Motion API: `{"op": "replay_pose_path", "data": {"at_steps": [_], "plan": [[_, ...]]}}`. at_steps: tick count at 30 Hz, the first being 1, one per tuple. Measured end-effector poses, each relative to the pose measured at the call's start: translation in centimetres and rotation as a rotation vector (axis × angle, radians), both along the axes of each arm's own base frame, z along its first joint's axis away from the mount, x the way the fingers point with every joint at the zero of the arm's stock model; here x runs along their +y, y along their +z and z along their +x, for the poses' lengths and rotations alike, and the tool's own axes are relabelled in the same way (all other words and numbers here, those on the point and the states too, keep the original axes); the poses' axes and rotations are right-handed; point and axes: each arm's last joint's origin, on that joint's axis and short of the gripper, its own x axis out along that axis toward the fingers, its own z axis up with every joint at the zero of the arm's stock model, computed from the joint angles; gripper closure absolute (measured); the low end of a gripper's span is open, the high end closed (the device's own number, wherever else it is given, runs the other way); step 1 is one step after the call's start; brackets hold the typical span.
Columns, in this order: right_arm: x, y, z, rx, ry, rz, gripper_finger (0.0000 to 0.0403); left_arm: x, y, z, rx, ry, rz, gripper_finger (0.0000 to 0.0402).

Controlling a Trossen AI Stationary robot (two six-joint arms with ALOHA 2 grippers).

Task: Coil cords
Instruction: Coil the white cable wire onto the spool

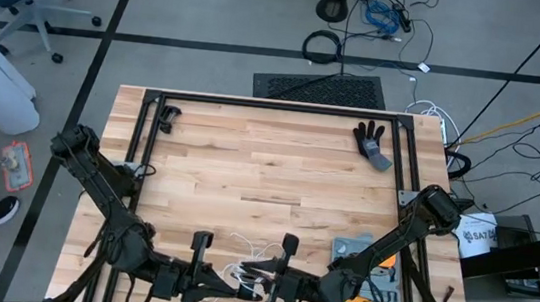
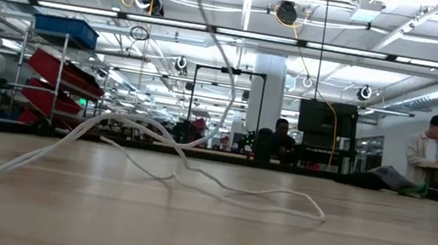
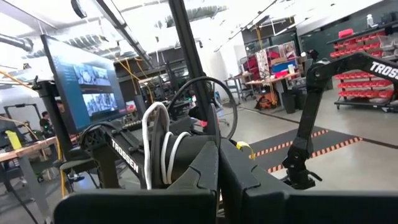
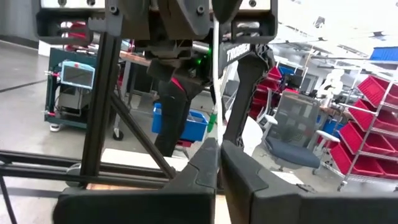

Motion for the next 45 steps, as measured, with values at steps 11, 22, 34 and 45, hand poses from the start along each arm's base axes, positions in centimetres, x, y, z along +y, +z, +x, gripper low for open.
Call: {"op": "replay_pose_path", "data": {"at_steps": [11, 22, 34, 45], "plan": [[-0.8, 0.3, 0.9, -0.050, 0.145, 0.027, 0.0402, 0.5, -1.0, 1.9, -0.011, -0.079, -0.016, 0.0400], [-0.9, -0.2, 1.2, -0.019, 0.212, 0.035, 0.0403, 1.0, -0.8, 2.4, -0.048, -0.183, -0.018, 0.0400], [-0.8, -0.5, 1.3, 0.009, 0.241, 0.047, 0.0403, 1.1, -0.6, 2.4, -0.079, -0.154, 0.007, 0.0400], [-0.9, 0.3, 1.4, -0.069, 0.311, 0.045, 0.0403, 1.8, -0.7, 3.0, -0.053, -0.182, -0.052, 0.0400]]}}
